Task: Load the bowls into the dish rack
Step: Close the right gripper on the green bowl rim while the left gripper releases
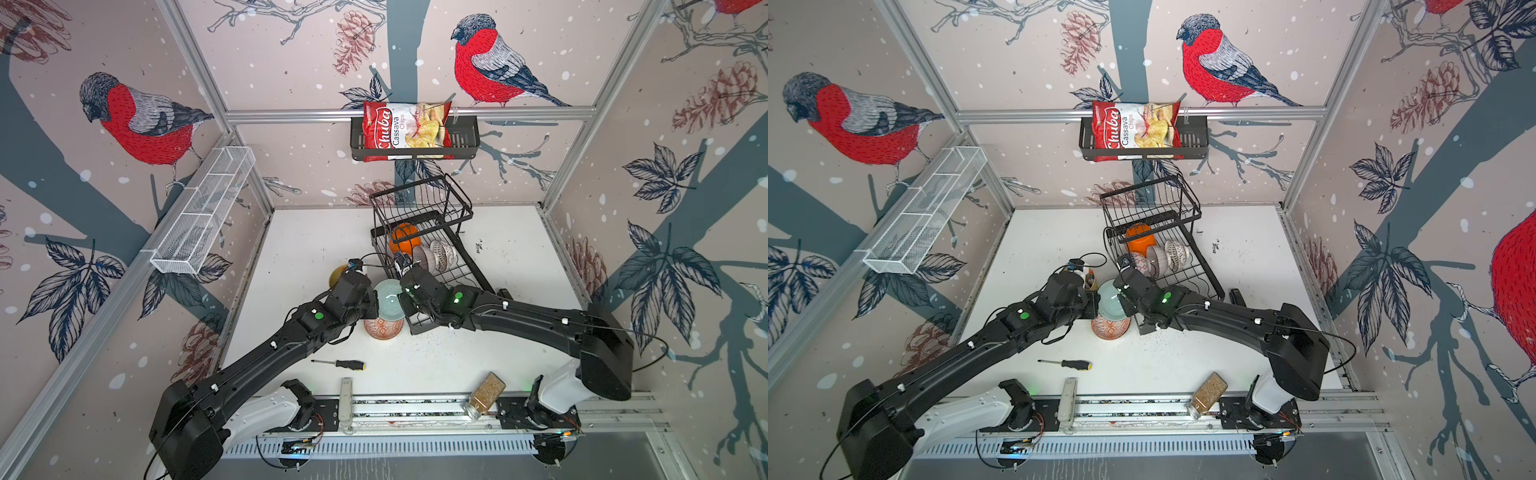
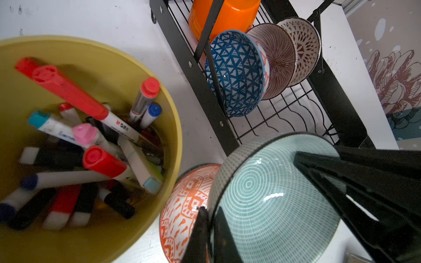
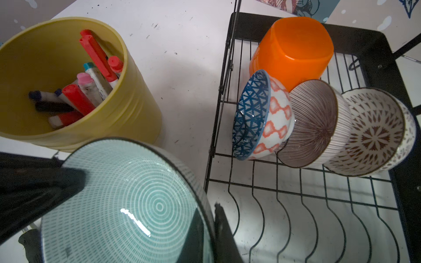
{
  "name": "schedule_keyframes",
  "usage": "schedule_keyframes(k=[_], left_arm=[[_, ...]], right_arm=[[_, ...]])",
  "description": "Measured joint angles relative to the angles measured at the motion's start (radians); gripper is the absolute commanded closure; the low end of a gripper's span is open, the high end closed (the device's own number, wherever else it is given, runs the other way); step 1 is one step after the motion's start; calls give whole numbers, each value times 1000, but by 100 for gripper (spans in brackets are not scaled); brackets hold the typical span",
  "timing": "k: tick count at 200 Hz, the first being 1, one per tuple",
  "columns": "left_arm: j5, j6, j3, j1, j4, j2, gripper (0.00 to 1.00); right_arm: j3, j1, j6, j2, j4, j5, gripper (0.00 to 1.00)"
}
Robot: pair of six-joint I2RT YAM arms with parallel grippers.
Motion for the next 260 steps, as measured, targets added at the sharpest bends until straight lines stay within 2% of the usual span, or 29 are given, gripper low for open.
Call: schedule_keyframes(k=[15,48,61,75,121,162,212,260], left_arm=[[3,-4,0,0,5,-5,66],[3,-3,0,0,19,-31,29],[4,0,-8,0,35,-47,20],[11,5,-21,0,56,-64,15],[30,20,-65,0,107,-100,12],[52,48,-79,0,169,-115,10],[78,108,-117,1,263,-134,9],[102,201,-155,1,358,-97,9]], right_arm=[[-3,-5,0,-5,-20,45,100],[-12,-5,0,-37,-47,136,100],[-17,-6,0,-51,-54,178,100],[-26,-14,0,-68,-63,228,100],[-76,-75,-14,-110,-90,412,100],[-144,-144,-37,-127,-89,528,100],[-221,-217,-134,-165,-2,610,100],[-265,-274,-253,-170,100,632,100]])
